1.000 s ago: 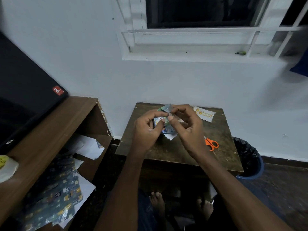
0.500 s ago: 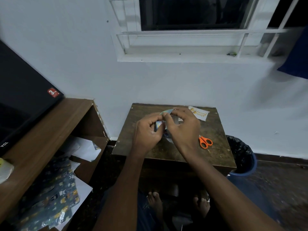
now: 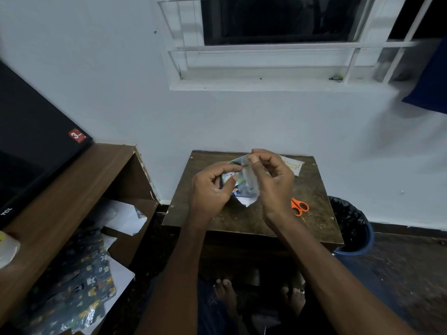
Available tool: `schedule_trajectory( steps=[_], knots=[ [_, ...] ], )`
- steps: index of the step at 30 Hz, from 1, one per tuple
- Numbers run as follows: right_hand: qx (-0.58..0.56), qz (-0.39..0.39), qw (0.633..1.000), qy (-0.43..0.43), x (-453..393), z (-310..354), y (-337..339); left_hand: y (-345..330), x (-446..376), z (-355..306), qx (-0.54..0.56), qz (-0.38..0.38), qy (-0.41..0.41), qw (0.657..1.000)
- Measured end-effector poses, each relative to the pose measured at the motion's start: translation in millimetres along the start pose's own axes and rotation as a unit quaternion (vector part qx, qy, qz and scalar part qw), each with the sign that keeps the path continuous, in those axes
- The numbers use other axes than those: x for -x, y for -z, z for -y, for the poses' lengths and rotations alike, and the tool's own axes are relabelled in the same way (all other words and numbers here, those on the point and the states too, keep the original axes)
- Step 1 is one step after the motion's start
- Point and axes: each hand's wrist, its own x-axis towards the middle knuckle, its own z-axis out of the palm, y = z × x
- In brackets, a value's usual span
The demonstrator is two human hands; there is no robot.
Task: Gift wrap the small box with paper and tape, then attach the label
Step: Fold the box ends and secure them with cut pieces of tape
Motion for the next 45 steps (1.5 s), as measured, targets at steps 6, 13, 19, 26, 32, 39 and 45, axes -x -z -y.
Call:
schedule_trajectory(
  steps=[6,13,19,26,32,39,45],
  knots=[
    [-0.084,0.034,0.982,-0.165,-12,-8,28,7,-4,19,0.039,-0.035,0.078,0.996],
    [-0.112,0.196,0.949,-0.221,2,-18,8,0,-2,11,0.063,-0.012,0.075,0.995],
    [-0.078,0.169,0.961,-0.206,1,-24,4,3,-7,19,0.062,0.0,0.087,0.994],
    [-0.053,0.154,0.969,-0.183,1,-15,6,2,-7,13,0.026,0.014,0.077,0.997],
    [-0.057,0.155,0.967,-0.196,-2,-11,8,3,-5,4,0.043,0.057,0.079,0.994],
    [-0.051,0.166,0.965,-0.197,-5,-13,12,7,-4,2,0.107,0.125,0.11,0.98],
    [-0.044,0.178,0.962,-0.204,-7,-14,15,8,-3,4,0.131,0.15,0.145,0.969]
  ],
)
